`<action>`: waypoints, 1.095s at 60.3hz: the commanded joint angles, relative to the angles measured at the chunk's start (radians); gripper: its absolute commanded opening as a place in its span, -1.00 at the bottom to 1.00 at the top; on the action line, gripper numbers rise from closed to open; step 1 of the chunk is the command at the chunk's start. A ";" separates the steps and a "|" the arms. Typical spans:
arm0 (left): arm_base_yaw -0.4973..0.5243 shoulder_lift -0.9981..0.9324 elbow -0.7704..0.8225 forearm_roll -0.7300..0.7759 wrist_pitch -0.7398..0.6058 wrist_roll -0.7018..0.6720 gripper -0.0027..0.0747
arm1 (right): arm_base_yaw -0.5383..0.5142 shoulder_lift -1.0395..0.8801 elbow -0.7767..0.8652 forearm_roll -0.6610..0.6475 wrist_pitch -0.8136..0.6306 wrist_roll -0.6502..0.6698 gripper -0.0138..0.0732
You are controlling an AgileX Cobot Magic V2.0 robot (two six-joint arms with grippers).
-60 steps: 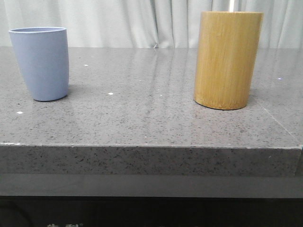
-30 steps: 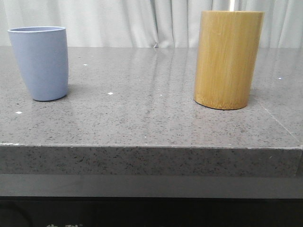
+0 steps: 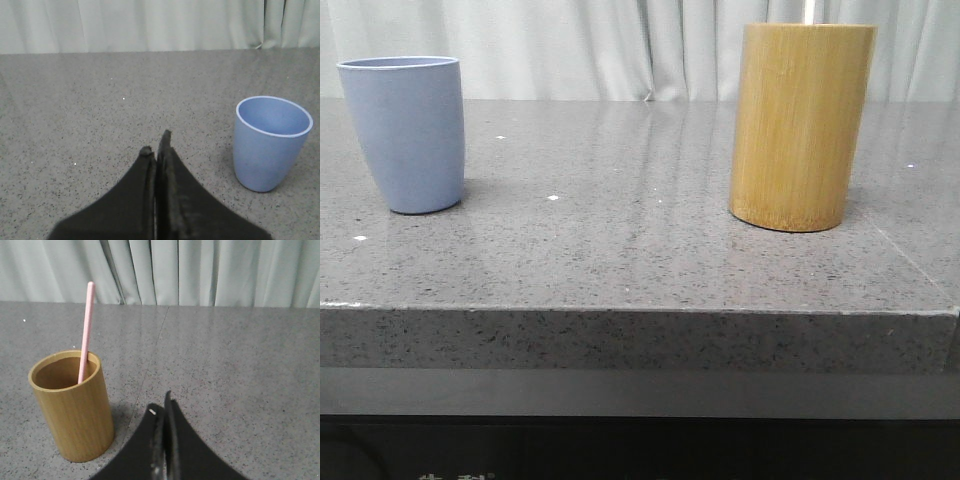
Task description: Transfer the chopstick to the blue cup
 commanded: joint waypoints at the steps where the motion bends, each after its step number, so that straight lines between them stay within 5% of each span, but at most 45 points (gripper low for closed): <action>1: 0.004 0.028 -0.038 0.009 -0.077 -0.008 -0.97 | -0.005 0.020 -0.036 -0.007 -0.066 -0.003 -0.82; 8: 0.004 0.030 -0.038 0.009 -0.085 -0.008 -0.74 | -0.005 0.020 -0.036 -0.007 -0.063 -0.003 -0.50; 19: 0.004 0.030 -0.038 0.009 -0.085 -0.008 0.31 | -0.005 0.020 -0.035 -0.007 -0.061 -0.003 0.46; 27: 0.004 0.030 -0.038 0.009 -0.085 -0.008 0.87 | -0.005 0.020 -0.035 -0.007 -0.057 -0.003 0.81; 49: 0.004 0.037 -0.045 0.009 -0.097 -0.008 0.71 | -0.005 0.020 -0.035 -0.007 -0.057 -0.003 0.77; 66: -0.124 0.269 -0.312 0.009 0.070 0.055 0.67 | -0.005 0.020 -0.035 -0.007 -0.057 -0.003 0.77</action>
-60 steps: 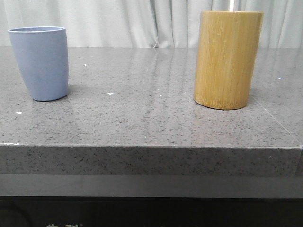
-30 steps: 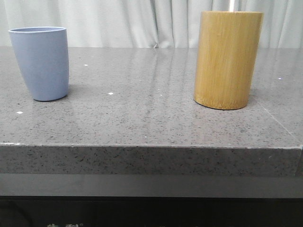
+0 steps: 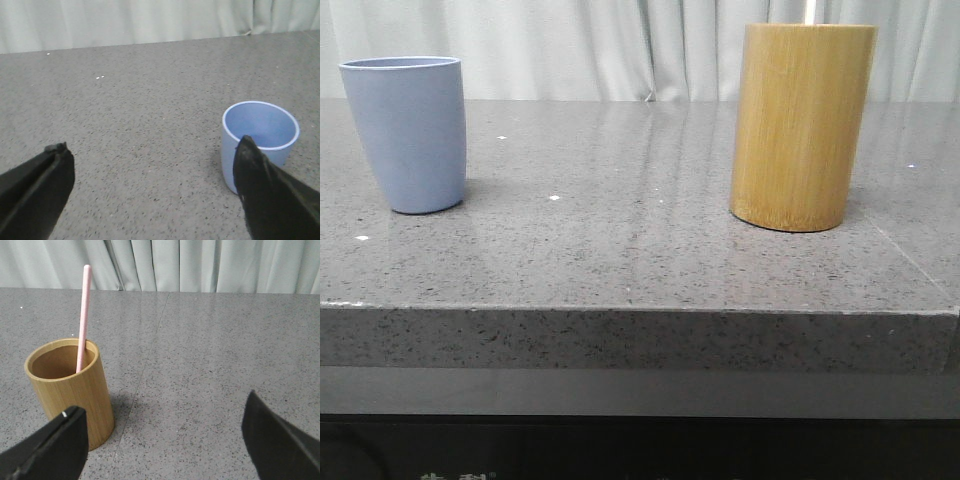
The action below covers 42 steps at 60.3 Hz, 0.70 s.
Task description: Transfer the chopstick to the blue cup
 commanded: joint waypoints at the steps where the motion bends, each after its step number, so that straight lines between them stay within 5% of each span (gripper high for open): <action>1: -0.059 0.102 -0.134 0.002 -0.013 0.019 0.67 | -0.005 0.012 -0.035 -0.007 -0.075 -0.003 0.77; 26: -0.319 0.624 -0.713 0.000 0.527 0.019 0.67 | -0.005 0.012 -0.035 -0.007 -0.075 -0.003 0.77; 42: -0.321 0.819 -0.843 -0.015 0.619 0.019 0.67 | -0.005 0.012 -0.035 -0.007 -0.075 -0.003 0.77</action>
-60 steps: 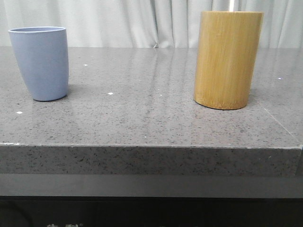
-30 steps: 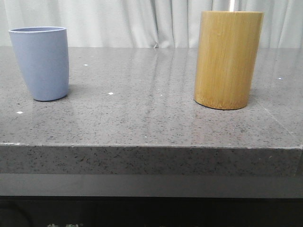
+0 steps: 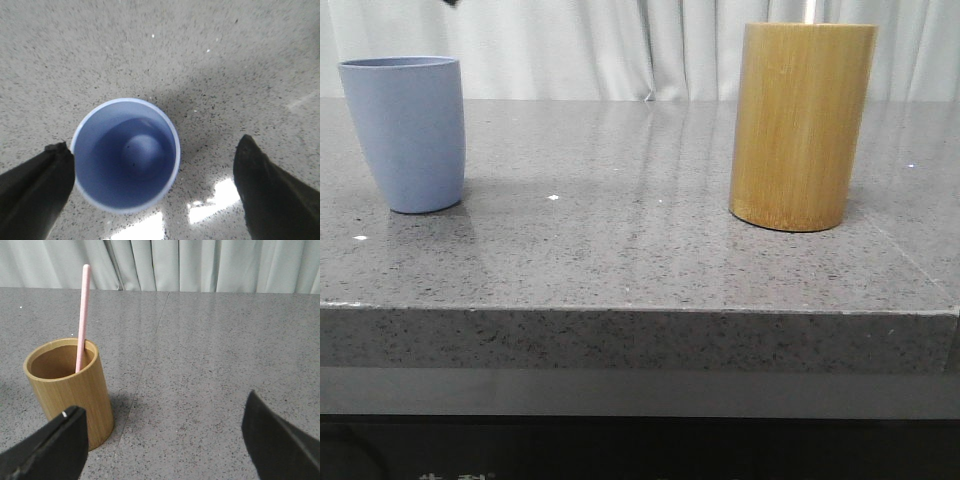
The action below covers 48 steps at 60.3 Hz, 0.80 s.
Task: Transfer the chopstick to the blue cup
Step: 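Reach the left gripper down and grasp the light blue cup rim, then carry the blue cup with the left gripper beside the bamboo holder, release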
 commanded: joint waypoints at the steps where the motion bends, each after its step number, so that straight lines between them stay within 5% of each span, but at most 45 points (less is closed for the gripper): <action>1: -0.008 0.021 -0.058 -0.021 -0.008 0.002 0.67 | -0.005 0.012 -0.035 -0.007 -0.075 -0.003 0.77; 27: -0.010 0.153 -0.062 -0.097 0.016 0.002 0.63 | -0.005 0.012 -0.035 -0.007 -0.075 -0.003 0.77; 36: -0.010 0.160 -0.062 -0.097 0.018 0.002 0.13 | -0.005 0.012 -0.035 -0.007 -0.075 -0.003 0.77; 48: -0.010 0.160 -0.066 -0.093 0.037 0.033 -0.90 | -0.005 0.012 -0.035 -0.007 -0.075 -0.003 0.77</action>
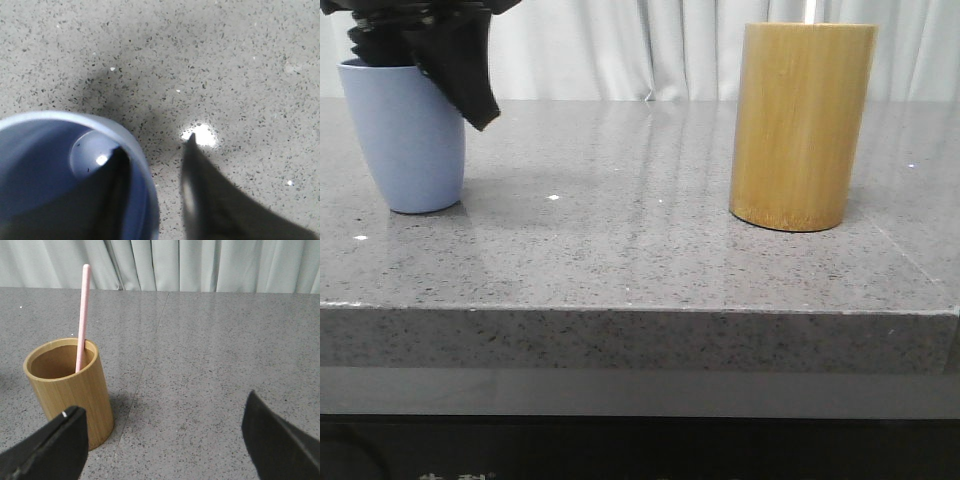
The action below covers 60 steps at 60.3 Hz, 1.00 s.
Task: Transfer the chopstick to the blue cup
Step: 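Carry the blue cup with the left gripper beside the bamboo holder, release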
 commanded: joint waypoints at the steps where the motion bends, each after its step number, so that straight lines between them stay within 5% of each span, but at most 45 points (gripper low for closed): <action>1: -0.007 -0.042 -0.036 -0.007 -0.005 0.030 -0.99 | -0.005 0.012 -0.035 -0.007 -0.076 -0.003 0.77; 19: -0.082 -0.003 -0.229 -0.011 0.180 0.040 -0.98 | -0.005 0.012 -0.035 -0.007 -0.076 -0.003 0.78; 34: -0.233 0.102 -0.415 -0.020 0.178 0.037 -0.98 | -0.005 0.012 -0.035 -0.007 -0.076 -0.003 0.78; 53: -0.333 0.191 -0.453 -0.028 0.178 0.028 -0.97 | -0.005 0.012 -0.035 -0.007 -0.076 -0.003 0.78; 60: -0.338 0.195 -0.453 -0.028 0.178 0.028 -0.78 | -0.005 0.012 -0.035 -0.007 -0.076 -0.003 0.78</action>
